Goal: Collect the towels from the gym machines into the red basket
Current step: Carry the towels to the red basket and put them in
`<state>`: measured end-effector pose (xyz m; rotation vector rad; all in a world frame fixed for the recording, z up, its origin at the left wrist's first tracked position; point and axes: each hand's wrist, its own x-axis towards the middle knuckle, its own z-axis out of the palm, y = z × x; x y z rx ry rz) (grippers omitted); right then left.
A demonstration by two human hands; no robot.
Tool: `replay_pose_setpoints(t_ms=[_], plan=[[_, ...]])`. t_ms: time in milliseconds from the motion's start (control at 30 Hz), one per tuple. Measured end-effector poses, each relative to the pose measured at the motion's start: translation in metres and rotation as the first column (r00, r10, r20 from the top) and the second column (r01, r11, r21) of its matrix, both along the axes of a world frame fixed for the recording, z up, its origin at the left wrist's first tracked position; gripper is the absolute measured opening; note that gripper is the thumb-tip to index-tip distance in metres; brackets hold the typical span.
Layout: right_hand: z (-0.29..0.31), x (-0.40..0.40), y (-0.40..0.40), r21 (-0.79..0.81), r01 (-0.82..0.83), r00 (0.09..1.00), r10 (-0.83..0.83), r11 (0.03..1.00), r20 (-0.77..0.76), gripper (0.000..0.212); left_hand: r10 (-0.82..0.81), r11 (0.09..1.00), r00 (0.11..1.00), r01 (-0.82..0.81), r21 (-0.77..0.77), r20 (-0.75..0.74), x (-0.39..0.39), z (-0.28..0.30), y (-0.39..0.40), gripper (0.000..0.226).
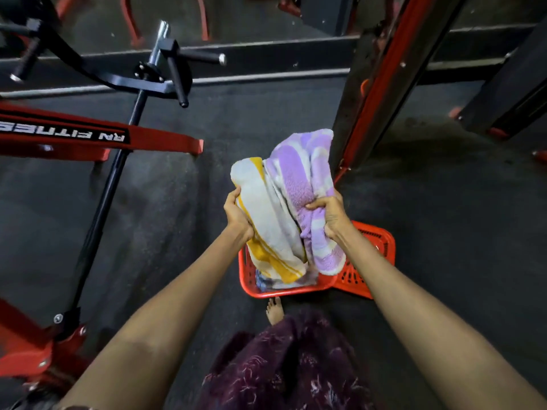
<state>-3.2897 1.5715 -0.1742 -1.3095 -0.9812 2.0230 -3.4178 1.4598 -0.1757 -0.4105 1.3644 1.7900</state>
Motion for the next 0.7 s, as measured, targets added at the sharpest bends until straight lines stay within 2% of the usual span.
replay_pose_setpoints(t_ms=[133, 267, 333, 467, 600, 633, 667, 700], plan=[[-0.039, -0.011, 0.016, -0.062, -0.002, 0.996, 0.008, 0.998, 0.089, 0.032, 0.002, 0.994, 0.999, 0.002, -0.109, 0.044, -0.013, -0.033, 0.019, 0.031], [-0.082, -0.016, 0.032, -0.113, -0.086, 0.980, 0.105, 0.990, 0.171, 0.039, 0.001, 0.989, 0.997, 0.011, -0.150, 0.080, -0.023, -0.070, 0.038, 0.036], [-0.096, -0.014, 0.033, -0.151, -0.126, 0.965, 0.156, 0.980, 0.212, 0.038, -0.003, 0.981, 0.997, 0.018, -0.194, 0.078, -0.024, -0.089, 0.039, 0.030], [-0.146, -0.017, 0.043, -0.220, -0.161, 0.934, 0.220, 0.962, 0.280, 0.044, 0.011, 0.964, 0.994, 0.018, -0.264, 0.106, -0.031, -0.164, 0.042, 0.036], [-0.222, -0.013, 0.045, -0.259, -0.207, 0.903, 0.286, 0.944, 0.321, 0.044, -0.022, 0.950, 0.978, 0.085, -0.300, 0.208, -0.027, -0.231, 0.041, 0.035], [-0.227, -0.009, 0.044, -0.252, -0.220, 0.894, 0.298, 0.942, 0.334, 0.046, -0.049, 0.942, 0.975, 0.118, -0.315, 0.217, -0.021, -0.233, 0.039, 0.035], [-0.268, -0.014, 0.044, -0.262, -0.250, 0.889, 0.328, 0.932, 0.318, 0.047, -0.055, 0.934, 0.976, 0.125, -0.334, 0.209, -0.020, -0.268, 0.038, 0.034], [-0.274, -0.012, 0.044, -0.256, -0.272, 0.858, 0.354, 0.928, 0.372, 0.046, -0.081, 0.919, 0.972, 0.159, -0.362, 0.220, -0.018, -0.277, 0.036, 0.034]])
